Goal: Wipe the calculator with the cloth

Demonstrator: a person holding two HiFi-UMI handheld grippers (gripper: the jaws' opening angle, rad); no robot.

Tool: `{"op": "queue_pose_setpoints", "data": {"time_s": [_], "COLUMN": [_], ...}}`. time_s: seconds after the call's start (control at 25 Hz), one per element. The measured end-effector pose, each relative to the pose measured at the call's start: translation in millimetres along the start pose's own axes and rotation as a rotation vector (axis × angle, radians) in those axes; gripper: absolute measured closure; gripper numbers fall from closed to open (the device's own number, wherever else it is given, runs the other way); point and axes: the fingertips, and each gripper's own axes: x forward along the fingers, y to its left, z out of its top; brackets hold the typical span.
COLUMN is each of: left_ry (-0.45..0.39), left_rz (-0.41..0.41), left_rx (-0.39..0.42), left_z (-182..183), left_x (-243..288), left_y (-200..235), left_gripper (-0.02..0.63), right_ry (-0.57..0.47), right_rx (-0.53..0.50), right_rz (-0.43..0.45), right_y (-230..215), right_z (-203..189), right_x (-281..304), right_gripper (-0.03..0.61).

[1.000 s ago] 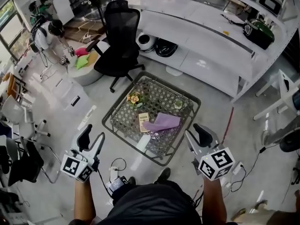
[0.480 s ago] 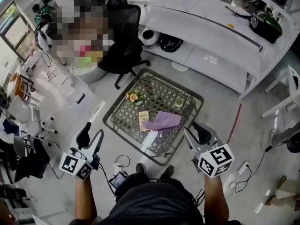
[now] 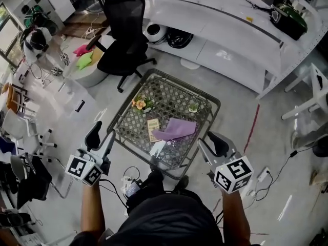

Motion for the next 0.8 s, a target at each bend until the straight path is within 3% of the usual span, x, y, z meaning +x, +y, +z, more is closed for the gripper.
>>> {"op": "queue_pose_setpoints", "data": {"time_s": [0.24, 0.8], "left_ry": [-0.003, 0.034], "left_rz": [-0.054, -0.167], "left_rx": [-0.027, -0.13], "left_z": [-3.4, -57.6], "left_x": [40.3, 95.8], "left_y": [54.6, 157.3], "left_gripper": [0.339, 0.339], "right_ry": [0.045, 0.16], "right_rx": [0.032, 0.064], "right_rz": [-0.06, -0.182], "right_y": [6.0, 10.4], "right_z": [-2.6, -23.4], "right_x": [39.7, 146.9], "right_gripper": [0.442, 0.44]}}
